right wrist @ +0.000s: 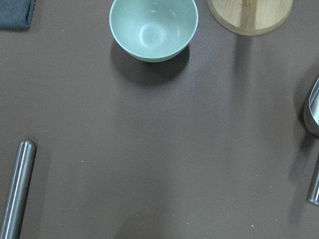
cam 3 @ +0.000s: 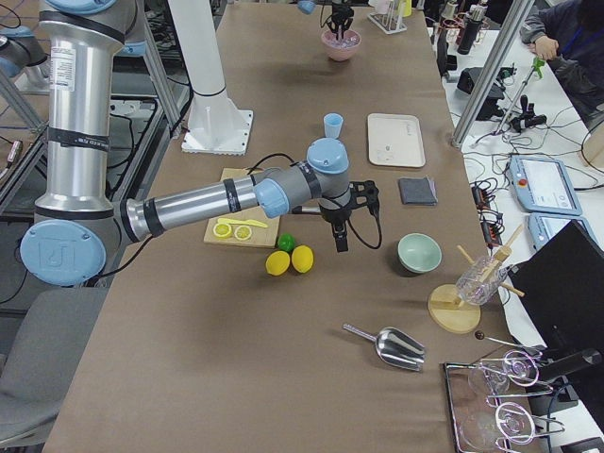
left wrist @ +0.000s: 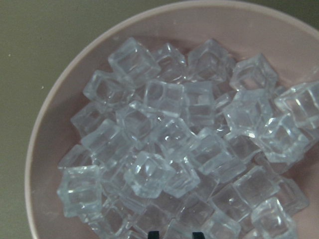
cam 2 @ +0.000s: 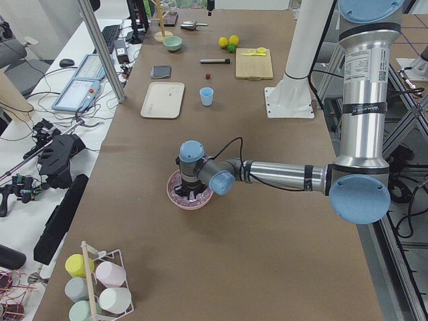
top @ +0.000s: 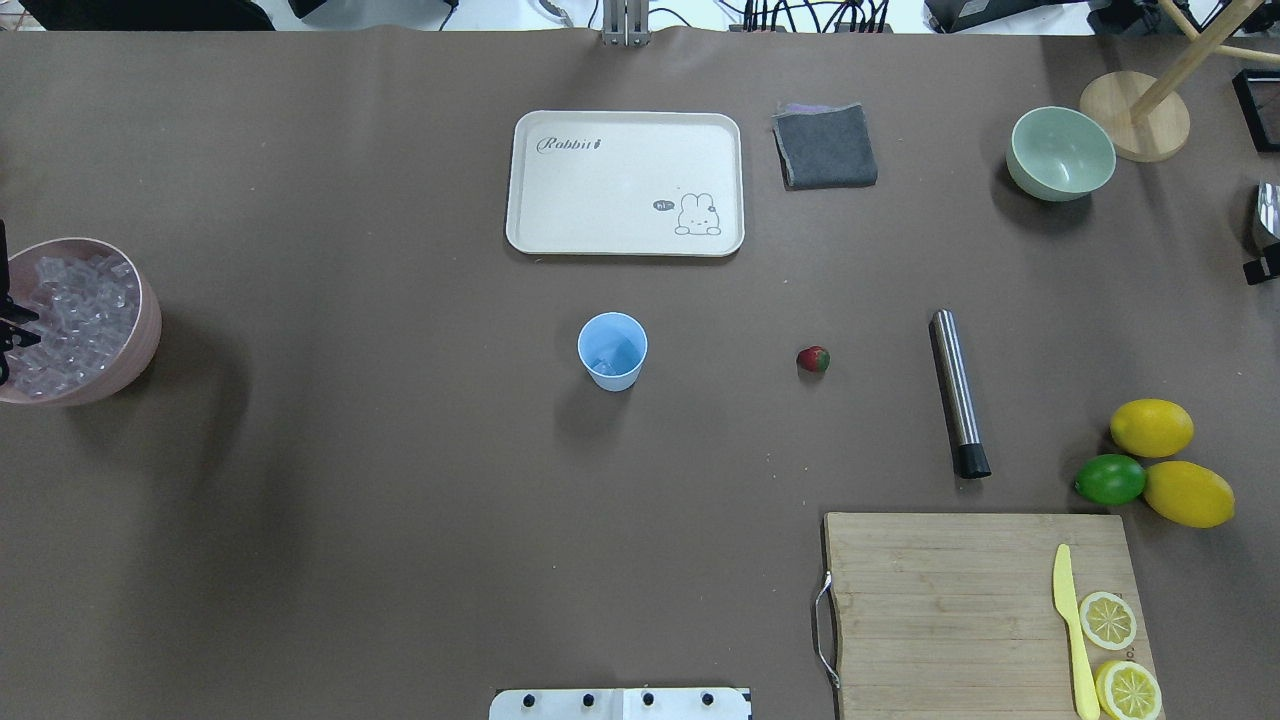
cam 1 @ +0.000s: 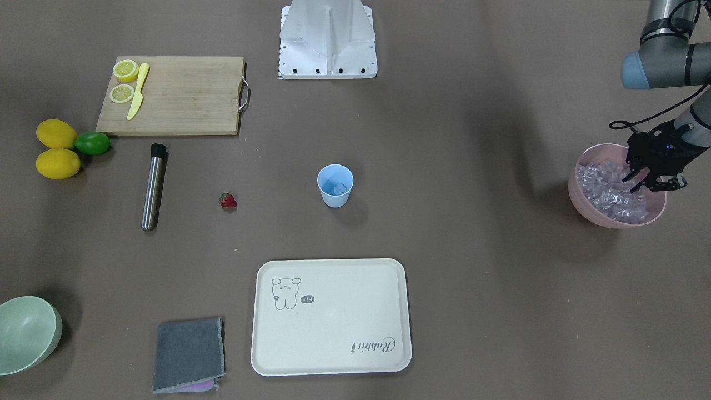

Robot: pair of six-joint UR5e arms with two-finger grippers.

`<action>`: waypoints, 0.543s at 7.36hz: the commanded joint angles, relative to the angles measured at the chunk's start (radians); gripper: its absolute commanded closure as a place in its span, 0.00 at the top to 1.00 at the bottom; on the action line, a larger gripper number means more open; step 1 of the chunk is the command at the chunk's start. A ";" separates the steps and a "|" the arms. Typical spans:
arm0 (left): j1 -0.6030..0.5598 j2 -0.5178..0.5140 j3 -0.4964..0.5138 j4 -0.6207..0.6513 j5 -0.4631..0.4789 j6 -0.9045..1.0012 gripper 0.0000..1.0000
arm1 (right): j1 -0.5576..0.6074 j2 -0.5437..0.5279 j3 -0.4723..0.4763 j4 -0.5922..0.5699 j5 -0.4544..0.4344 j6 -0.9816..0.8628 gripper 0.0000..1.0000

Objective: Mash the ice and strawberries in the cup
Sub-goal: 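Lower the left gripper into the bowl and grasp another ice cube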

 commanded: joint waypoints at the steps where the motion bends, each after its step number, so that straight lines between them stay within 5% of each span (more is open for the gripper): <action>1: -0.002 -0.003 -0.015 0.012 -0.020 0.003 0.10 | 0.000 0.002 0.000 0.000 0.000 0.000 1.00; 4: -0.034 -0.030 -0.026 0.056 -0.083 0.001 0.00 | -0.002 0.002 0.000 0.000 0.002 0.001 1.00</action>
